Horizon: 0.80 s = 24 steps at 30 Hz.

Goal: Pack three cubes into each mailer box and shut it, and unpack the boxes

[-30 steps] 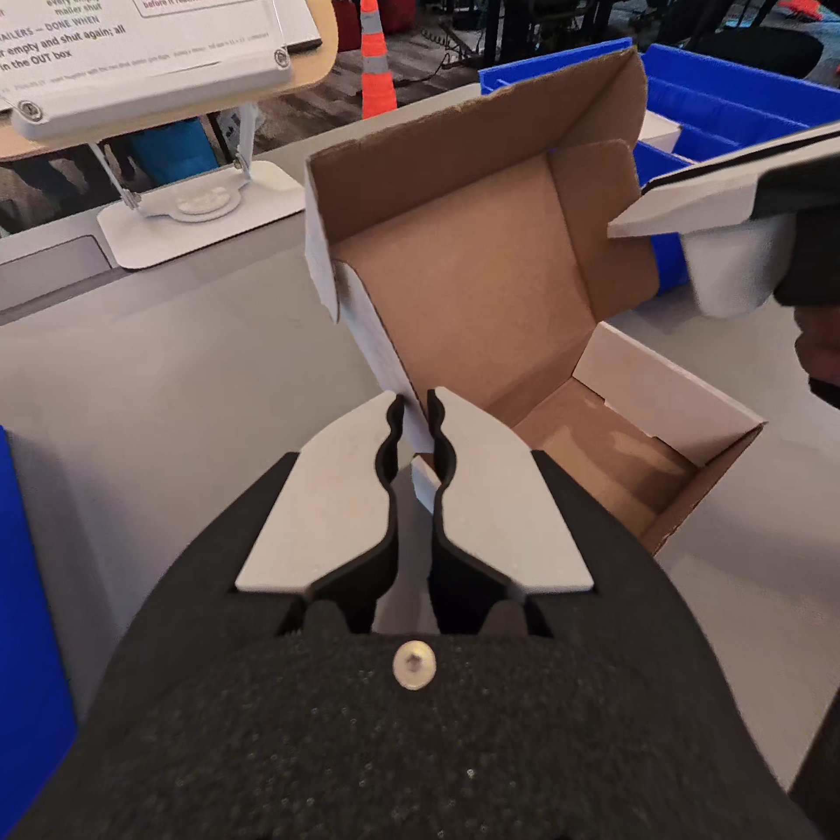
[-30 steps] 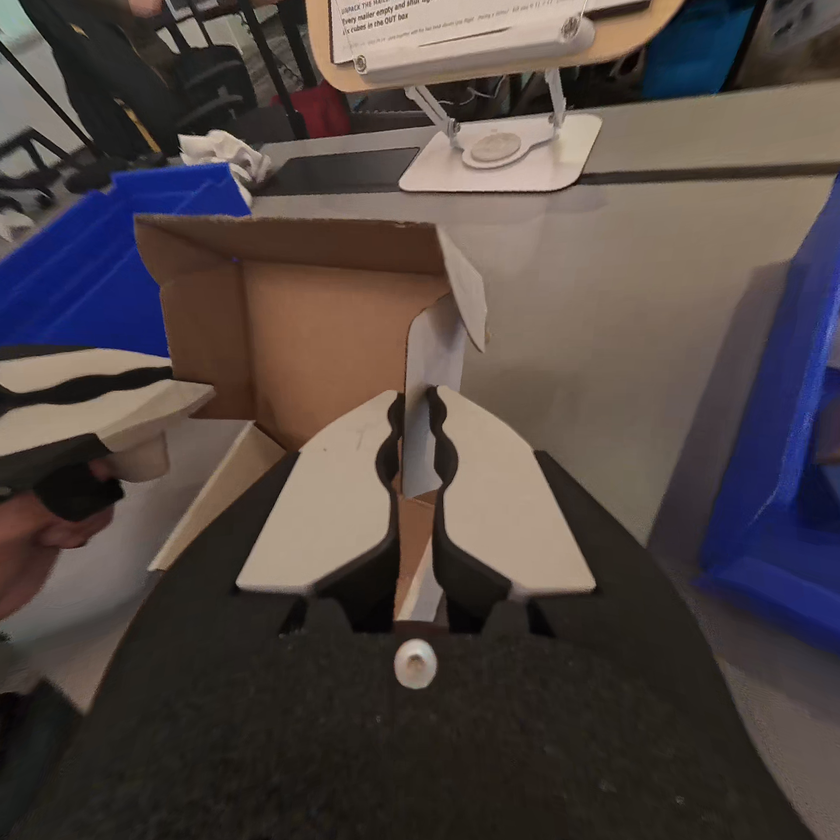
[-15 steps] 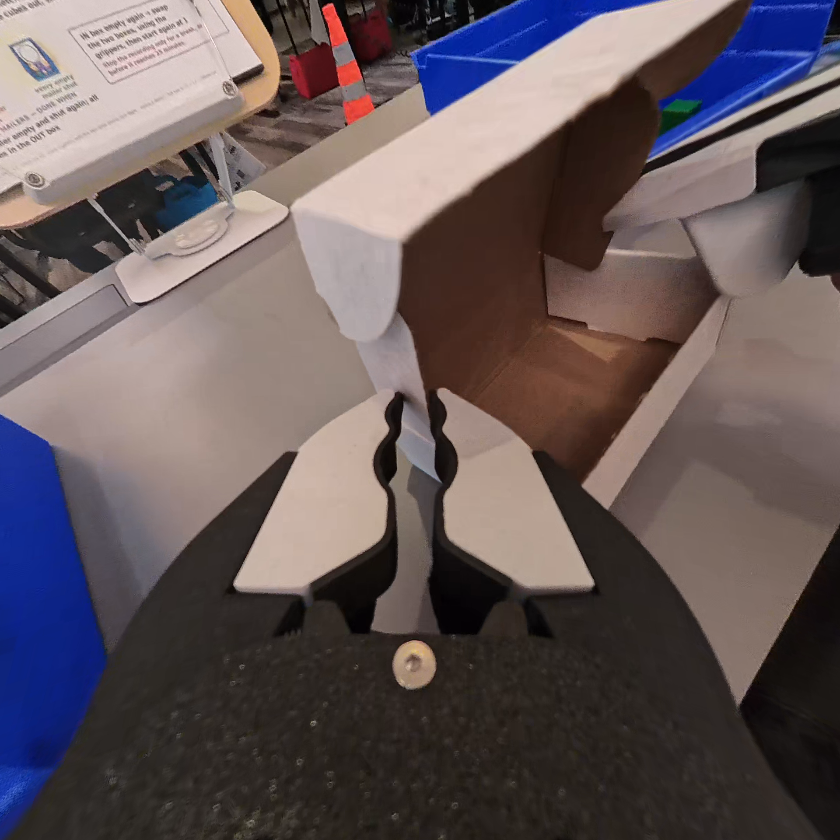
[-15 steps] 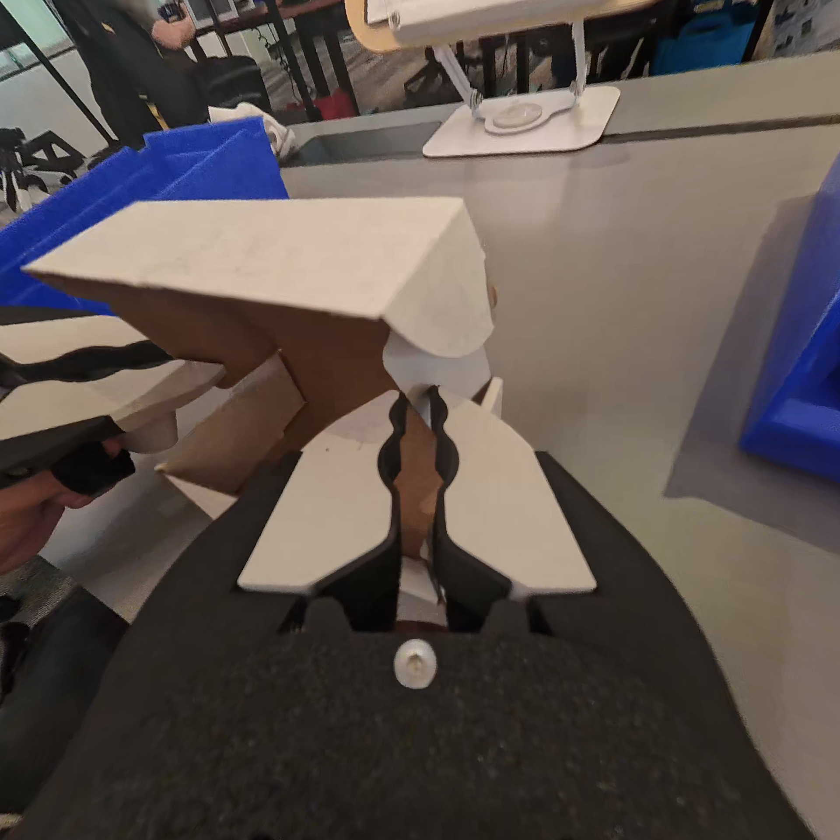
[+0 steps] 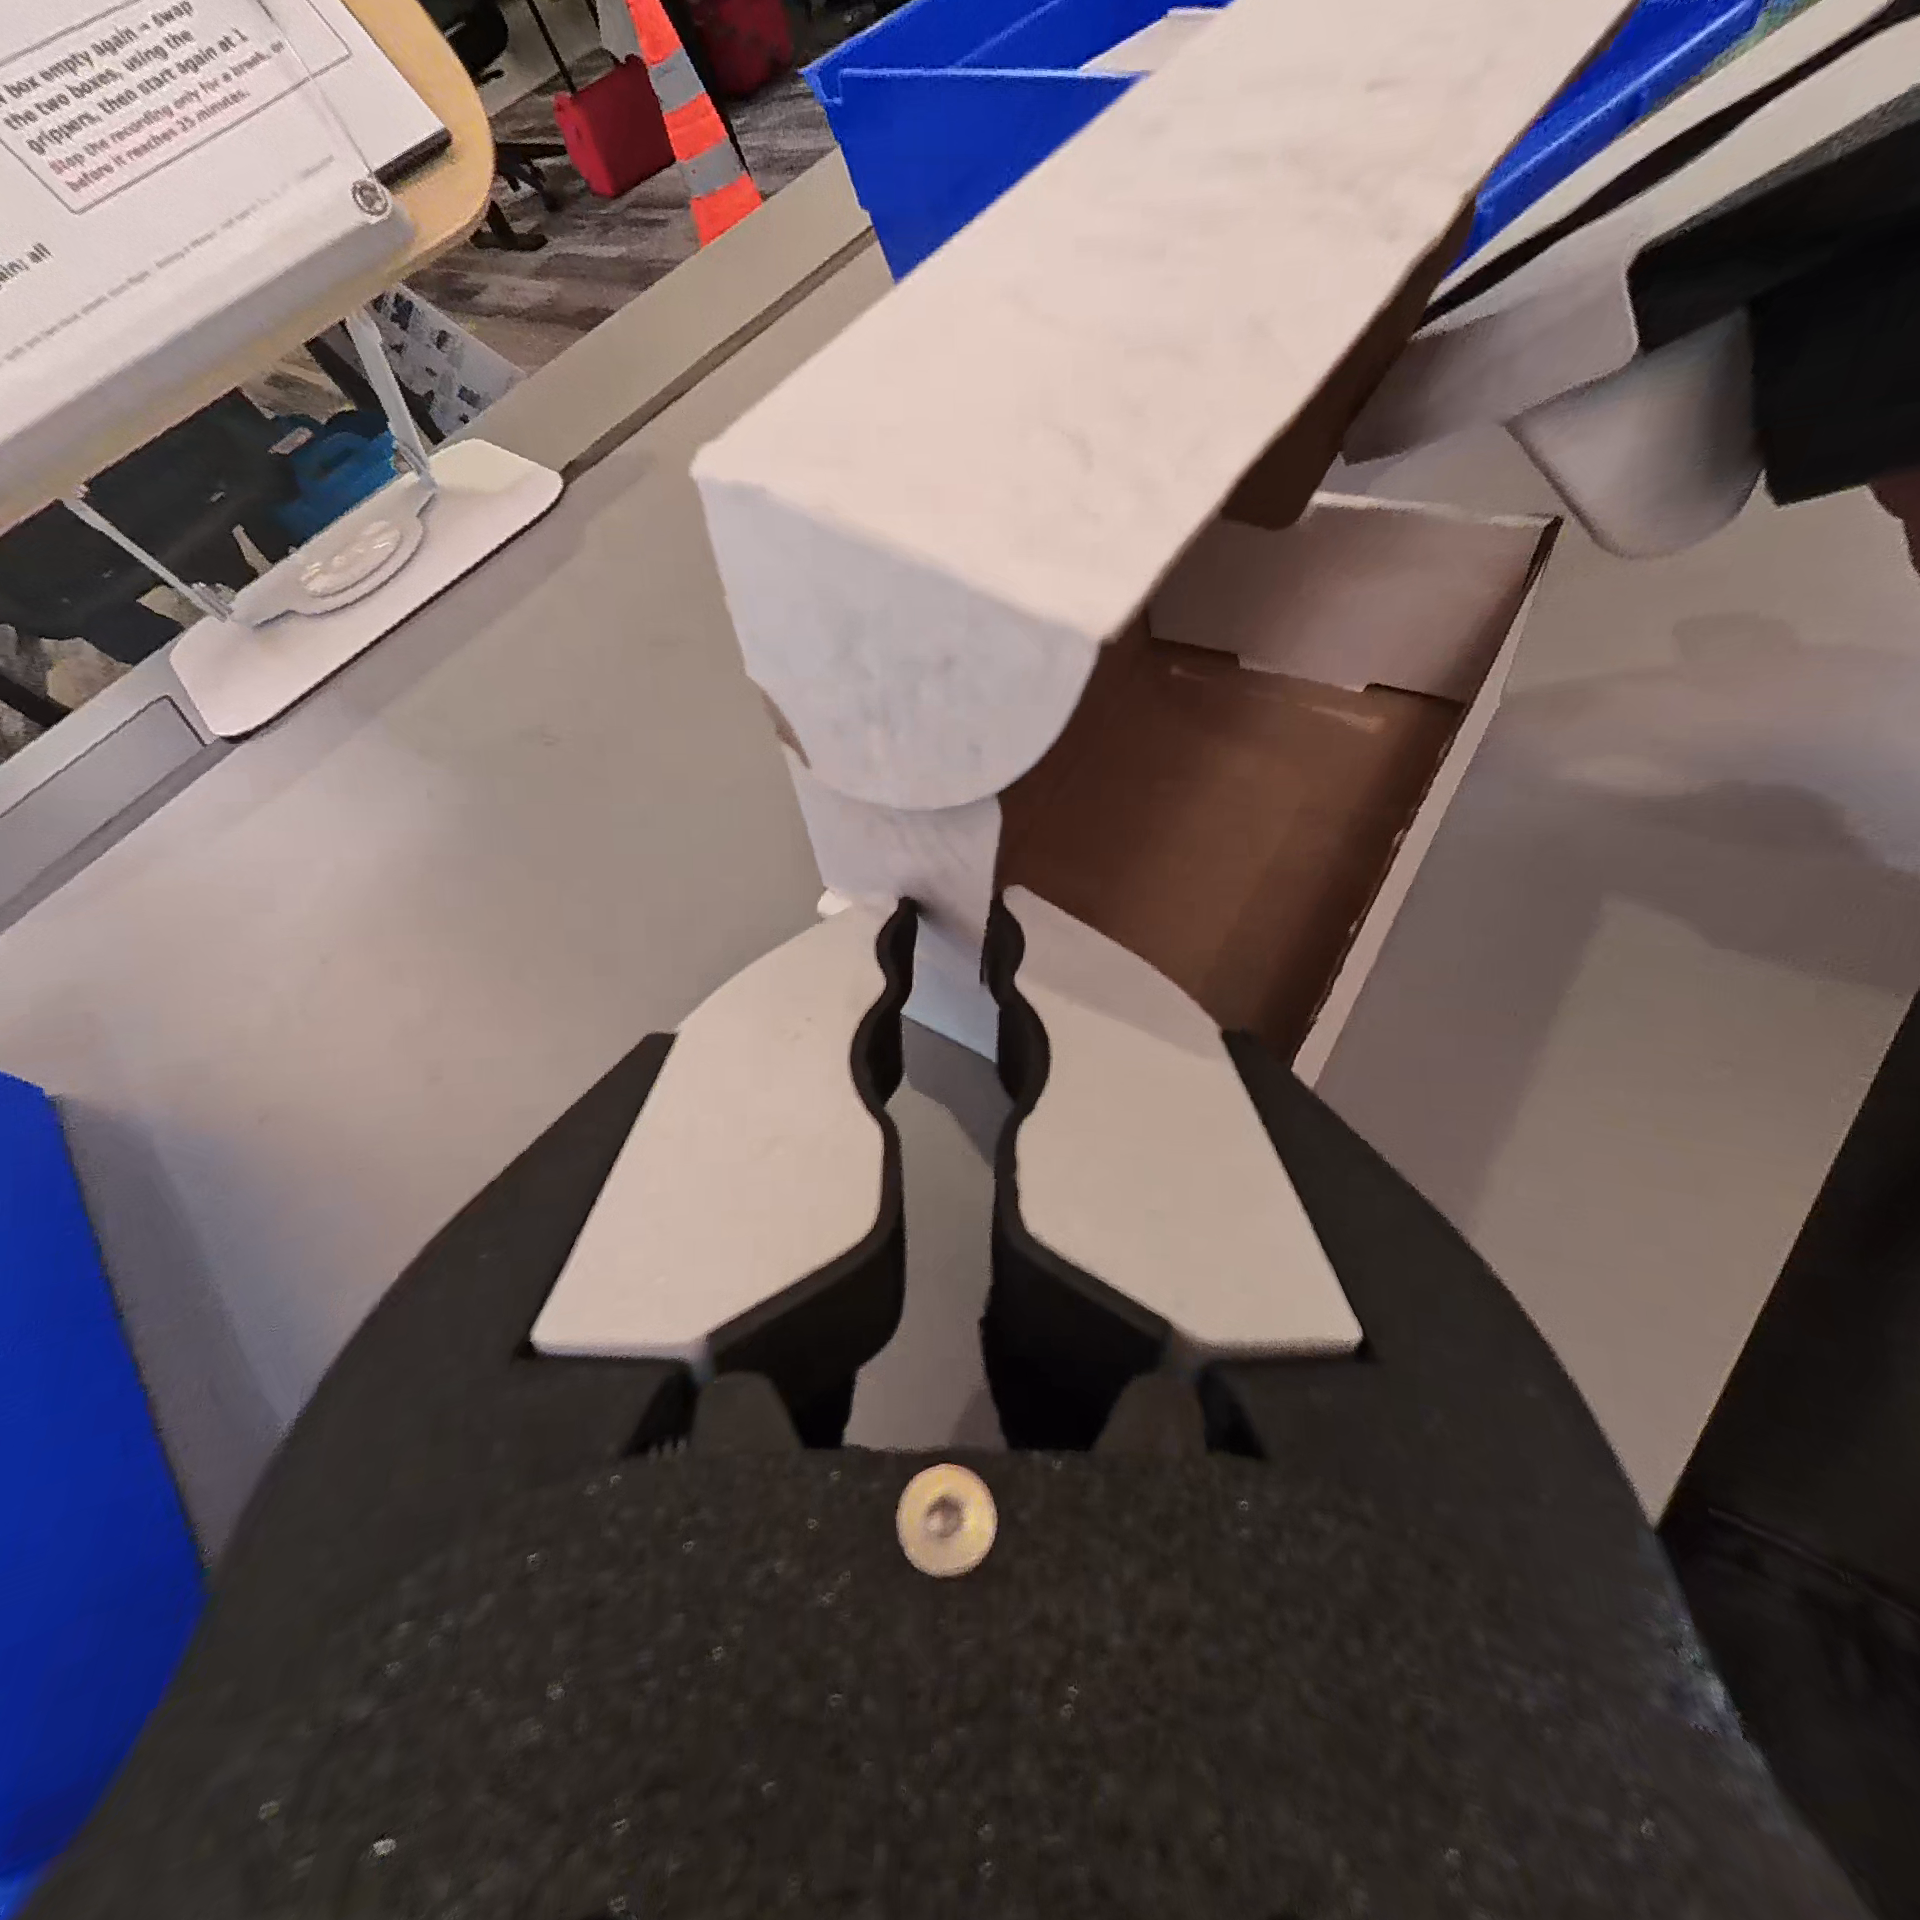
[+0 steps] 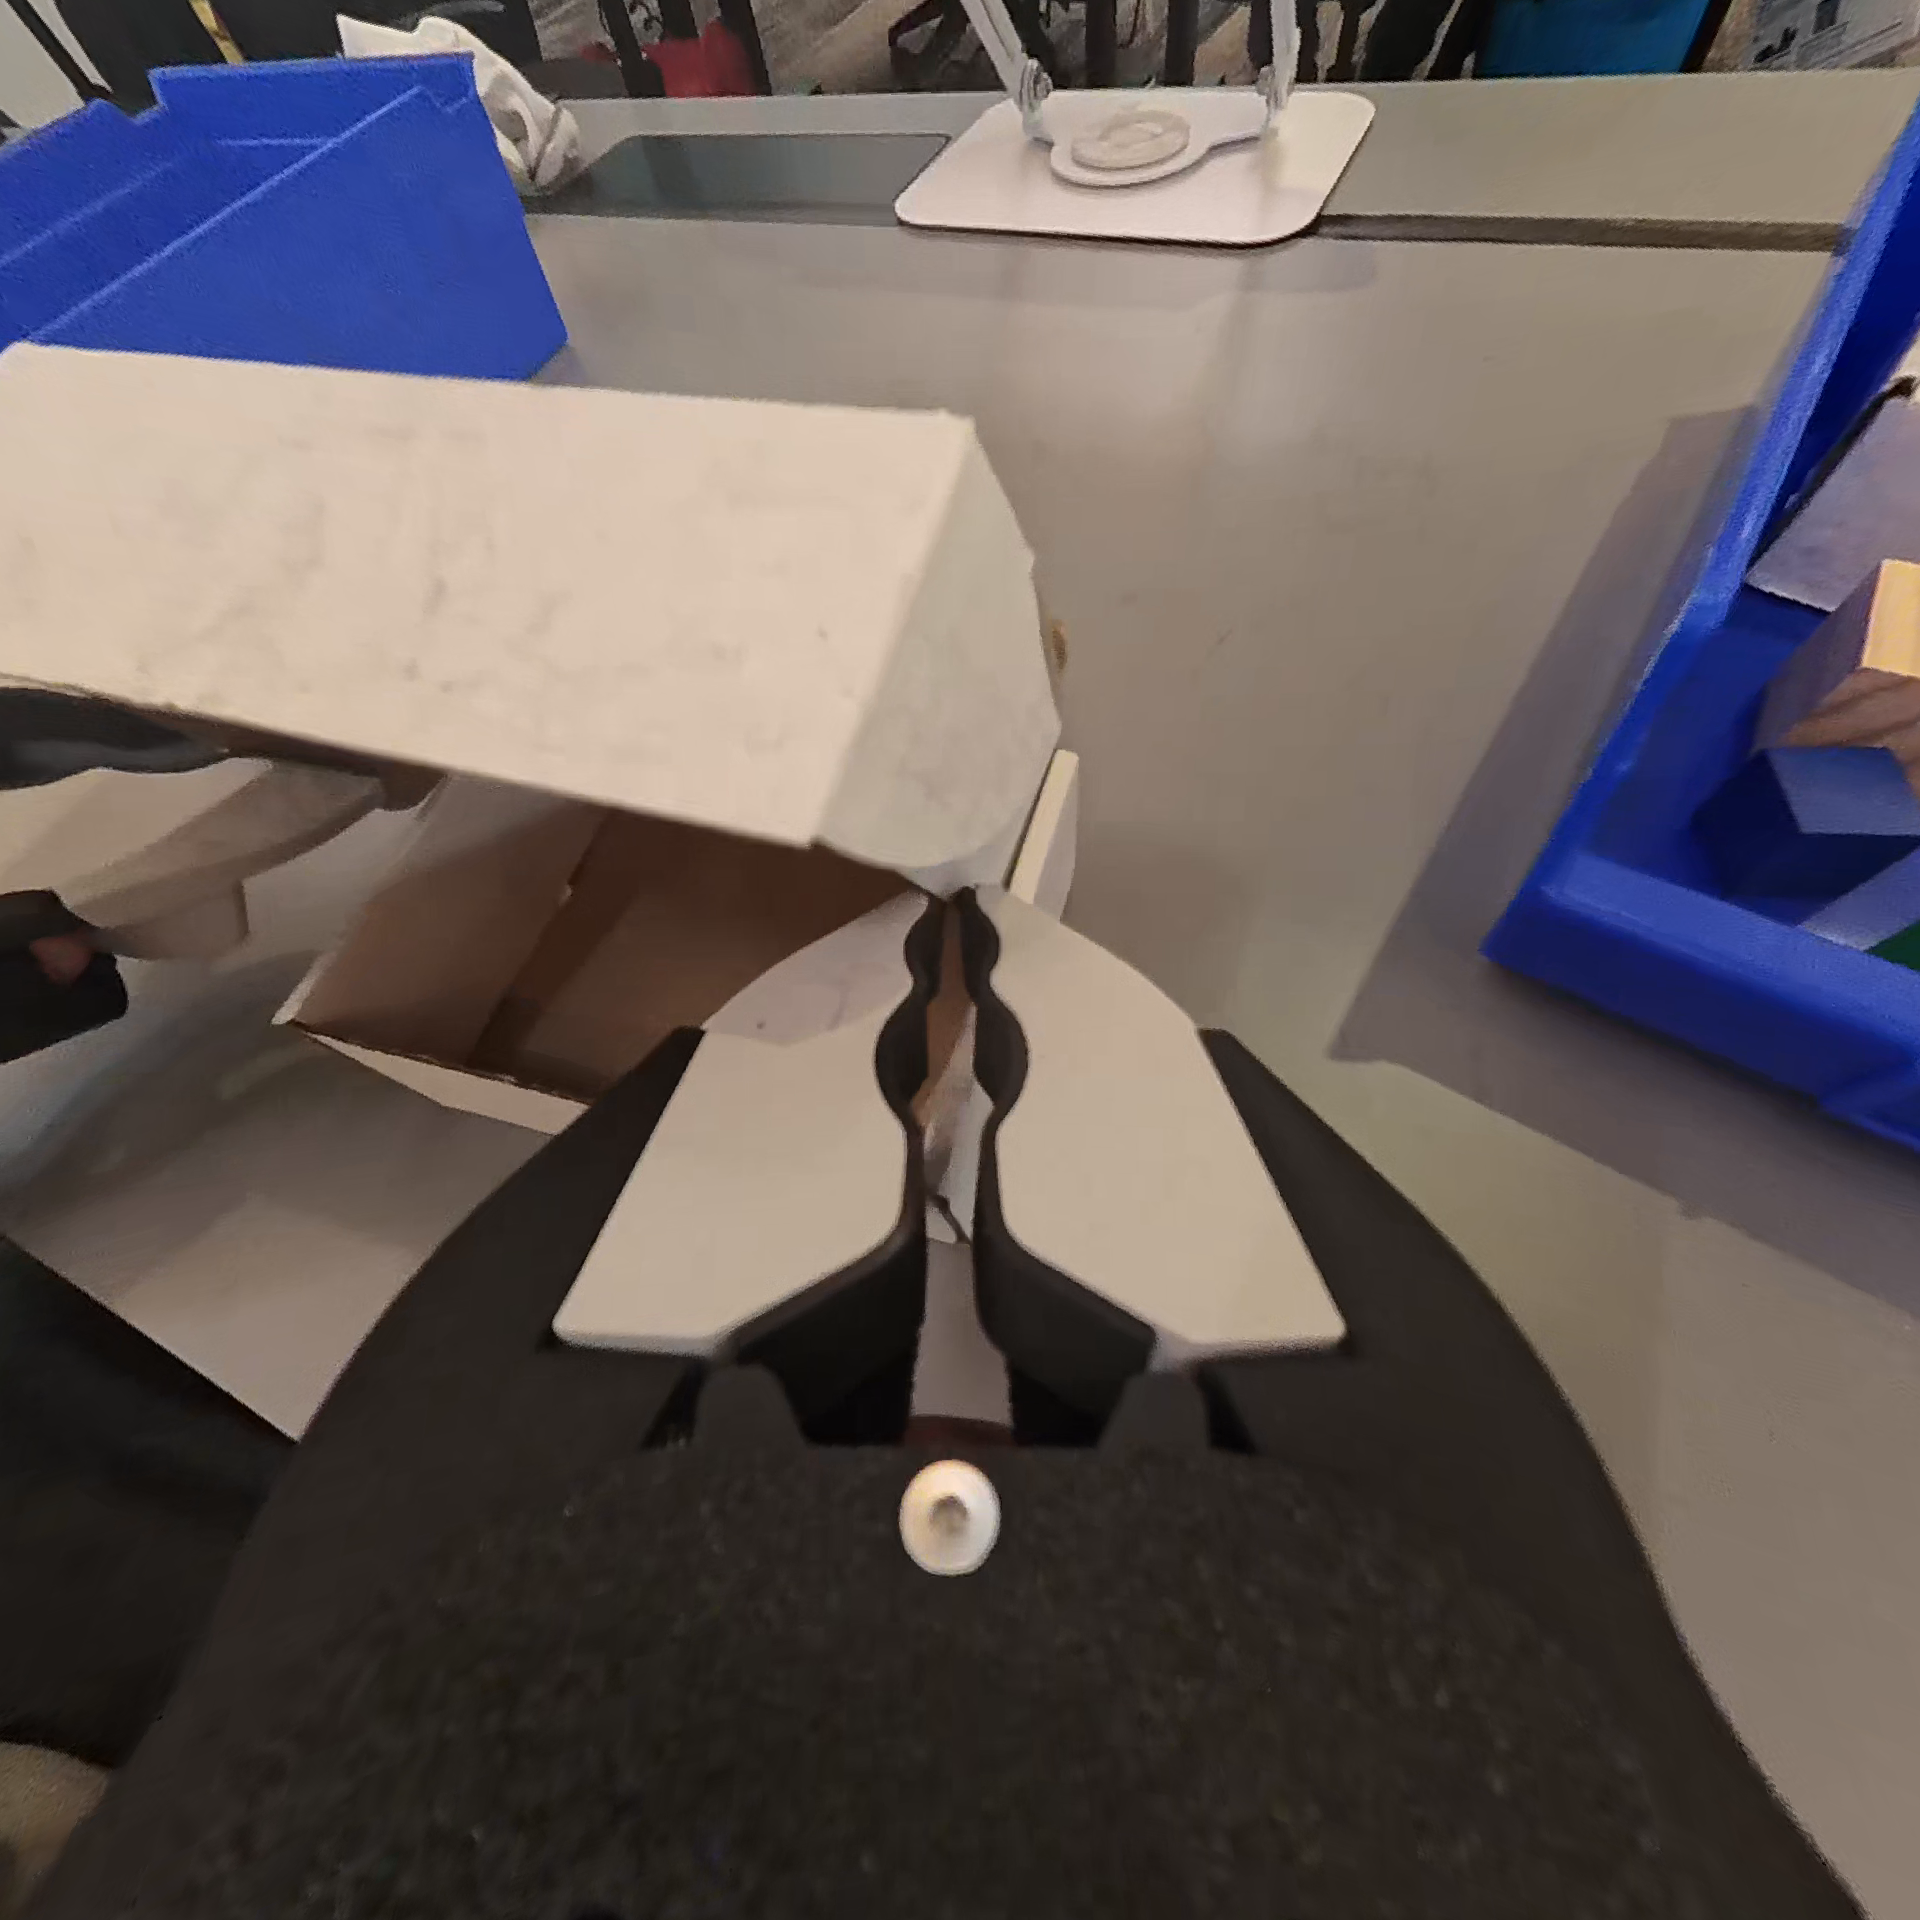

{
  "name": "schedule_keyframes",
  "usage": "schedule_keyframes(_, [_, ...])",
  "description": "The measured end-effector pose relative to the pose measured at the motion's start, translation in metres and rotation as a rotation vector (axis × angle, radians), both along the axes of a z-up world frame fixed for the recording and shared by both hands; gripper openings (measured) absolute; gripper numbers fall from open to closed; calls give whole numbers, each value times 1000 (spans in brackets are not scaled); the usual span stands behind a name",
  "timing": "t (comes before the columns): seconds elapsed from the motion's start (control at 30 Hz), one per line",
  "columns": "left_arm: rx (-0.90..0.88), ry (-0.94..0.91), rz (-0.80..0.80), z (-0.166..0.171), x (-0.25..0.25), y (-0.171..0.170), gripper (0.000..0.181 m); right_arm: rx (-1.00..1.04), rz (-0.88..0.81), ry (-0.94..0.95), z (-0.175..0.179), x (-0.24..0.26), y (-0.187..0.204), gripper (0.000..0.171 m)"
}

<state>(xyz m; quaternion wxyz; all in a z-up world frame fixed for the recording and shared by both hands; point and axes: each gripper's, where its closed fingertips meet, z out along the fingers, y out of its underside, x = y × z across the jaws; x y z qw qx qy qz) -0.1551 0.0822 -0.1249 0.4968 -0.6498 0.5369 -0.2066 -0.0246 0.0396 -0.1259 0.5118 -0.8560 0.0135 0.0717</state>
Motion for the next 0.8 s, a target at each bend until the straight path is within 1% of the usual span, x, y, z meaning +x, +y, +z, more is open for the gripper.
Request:
schedule_keyframes(0.1, [-19, -13, -7, 1, 0, 0, 13, -2, 22, -4, -3, -3, 0, 0])
schedule_keyframes(0.2, [-46, -44, -25, 5, 4, -8, 14, -53, 96, 30, -12, -17, -1, 0])
schedule_keyframes(0.33, [17, -33, 21, 11, 7, -10, 14, -42, 87, -29, -12, -20, 0, 0])
schedule_keyframes(0.4, [4, -49, 20, 11, 9, -10, 14, -45, 99, -46, -12, -21, 0, 0])
schedule_keyframes(0.57, [-55, -7, 25, -4, 6, -3, 8, -63, 108, -15, -16, -22, 0, 0])
schedule_keyframes(0.67, [-55, -14, 10, -5, 4, -2, 6, -82, 119, -9, -17, -21, -3, 0])
schedule_keyframes(0.73, [-50, -3, -7, -5, 2, -5, 3, -91, 151, 27, -13, -25, -9, 0])
schedule_keyframes(0.77, [-51, 0, -14, -5, 0, -6, 3, -79, 175, 62, -7, -29, -14, 0])
schedule_keyframes(0.8, [-55, 2, -17, -6, -2, -8, 9, -78, 202, 100, -4, -34, -20, 2])
